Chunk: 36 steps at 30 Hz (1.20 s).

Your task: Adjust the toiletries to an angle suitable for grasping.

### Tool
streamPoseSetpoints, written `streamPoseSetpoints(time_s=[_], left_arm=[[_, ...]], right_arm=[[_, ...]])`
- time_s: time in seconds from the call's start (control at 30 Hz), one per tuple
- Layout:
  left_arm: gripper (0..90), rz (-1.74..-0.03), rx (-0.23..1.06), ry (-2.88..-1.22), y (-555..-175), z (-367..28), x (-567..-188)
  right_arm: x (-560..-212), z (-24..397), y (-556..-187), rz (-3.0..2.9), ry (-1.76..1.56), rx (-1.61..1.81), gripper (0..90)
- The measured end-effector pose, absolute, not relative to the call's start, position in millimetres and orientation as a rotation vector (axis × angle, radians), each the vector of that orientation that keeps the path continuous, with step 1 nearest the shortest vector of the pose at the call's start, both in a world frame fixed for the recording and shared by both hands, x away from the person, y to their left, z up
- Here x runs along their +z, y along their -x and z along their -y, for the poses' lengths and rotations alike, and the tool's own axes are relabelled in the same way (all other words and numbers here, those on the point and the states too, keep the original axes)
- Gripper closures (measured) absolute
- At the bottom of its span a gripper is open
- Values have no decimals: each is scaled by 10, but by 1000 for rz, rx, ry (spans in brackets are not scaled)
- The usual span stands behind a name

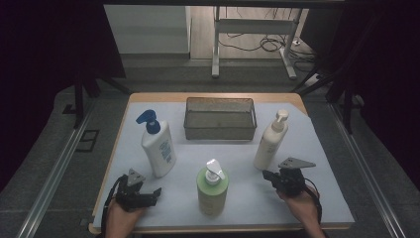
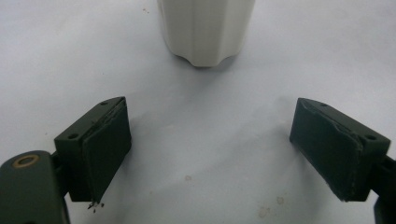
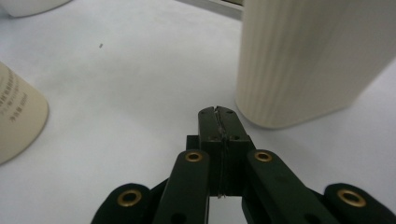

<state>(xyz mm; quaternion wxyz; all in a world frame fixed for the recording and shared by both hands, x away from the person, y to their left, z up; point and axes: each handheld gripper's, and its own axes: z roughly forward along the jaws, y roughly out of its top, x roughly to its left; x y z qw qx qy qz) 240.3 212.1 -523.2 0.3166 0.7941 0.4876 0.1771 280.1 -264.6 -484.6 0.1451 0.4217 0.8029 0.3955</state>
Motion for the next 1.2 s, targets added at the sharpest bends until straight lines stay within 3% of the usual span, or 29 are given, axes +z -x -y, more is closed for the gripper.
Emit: streamPoseSetpoints(time_s=[0.77, 1.2], left_arm=[[123, -1284, 467, -2089, -2403, -2120, -5233], [123, -1284, 466, -2090, -2403, -2120, -5233]], right_arm=[[-4879, 2243, -3128, -2181, -1247, 1092, 894], [-4893, 2193, -3137, -2147, -1260, 1024, 895]])
